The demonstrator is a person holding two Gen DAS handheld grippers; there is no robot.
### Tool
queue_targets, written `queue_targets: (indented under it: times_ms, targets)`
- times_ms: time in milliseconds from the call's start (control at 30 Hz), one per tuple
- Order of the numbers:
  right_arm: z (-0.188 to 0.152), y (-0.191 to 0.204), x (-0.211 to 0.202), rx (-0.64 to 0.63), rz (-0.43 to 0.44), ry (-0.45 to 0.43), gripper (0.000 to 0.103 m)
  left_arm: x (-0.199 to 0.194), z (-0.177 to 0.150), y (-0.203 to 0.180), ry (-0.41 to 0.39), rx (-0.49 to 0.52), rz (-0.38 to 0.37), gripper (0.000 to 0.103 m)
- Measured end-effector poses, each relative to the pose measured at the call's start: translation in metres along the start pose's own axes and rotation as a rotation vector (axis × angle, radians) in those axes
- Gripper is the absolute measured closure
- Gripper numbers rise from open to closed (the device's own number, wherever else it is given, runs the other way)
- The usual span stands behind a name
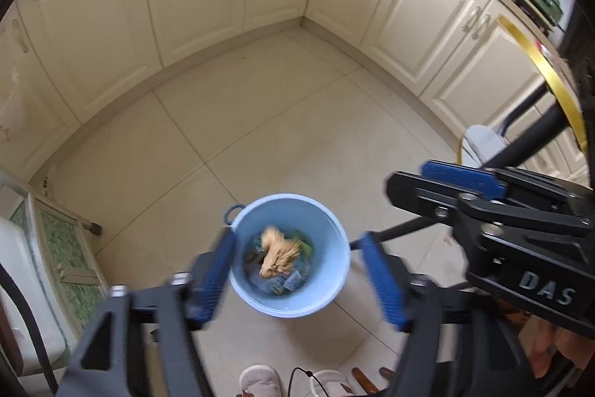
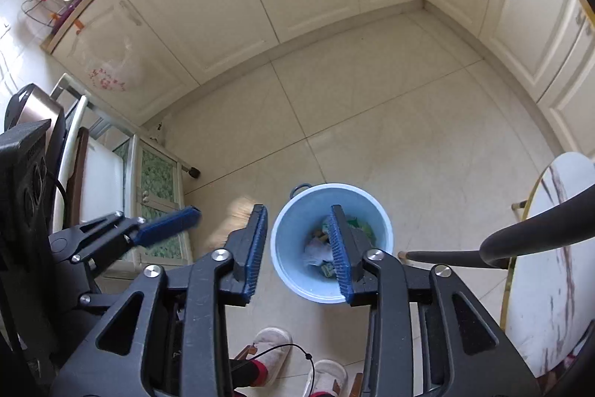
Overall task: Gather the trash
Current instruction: 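Carry ginger and yellow packet over the blue bucket and open both grippers, then withdraw both tools from the bucket back toward the table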
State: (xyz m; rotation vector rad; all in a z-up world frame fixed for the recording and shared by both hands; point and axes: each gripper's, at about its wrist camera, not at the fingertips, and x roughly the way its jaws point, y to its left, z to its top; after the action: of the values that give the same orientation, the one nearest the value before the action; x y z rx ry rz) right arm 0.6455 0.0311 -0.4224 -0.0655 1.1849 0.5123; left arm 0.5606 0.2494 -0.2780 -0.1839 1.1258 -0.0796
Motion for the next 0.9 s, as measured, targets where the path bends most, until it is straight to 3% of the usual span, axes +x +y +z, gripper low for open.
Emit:
queue_targets:
  times_ms: [167,367,500,633,767,900]
  targets:
    - [0.001,-0.001,-0.017,-0.006,-0.02,-0.034,0.058,-0.017,0.006,-0.008,-0.027,-0.027,0.042,0.026]
    - [-0.002,0.018,-0.062,-0.043,-0.049,-0.119,0.048,-0.081,-0.011,-0.029,-0.152,-0.06,0.088,0.026]
    - [-0.012,0.033,-0.117,-0.071,-0.072,-0.215,0.045,-0.139,-0.033,-0.051,-0.269,-0.053,0.111,0.025]
    - [-0.031,0.046,-0.181,-0.092,-0.111,-0.328,0.035,-0.199,-0.062,-0.076,-0.405,-0.028,0.116,0.016]
    - [-0.057,0.056,-0.249,-0.123,-0.18,-0.435,0.026,-0.252,-0.105,-0.115,-0.537,0.009,0.139,0.011]
    - [-0.084,0.062,-0.315,-0.129,-0.216,-0.527,0.025,-0.298,-0.146,-0.152,-0.657,0.038,0.133,0.006]
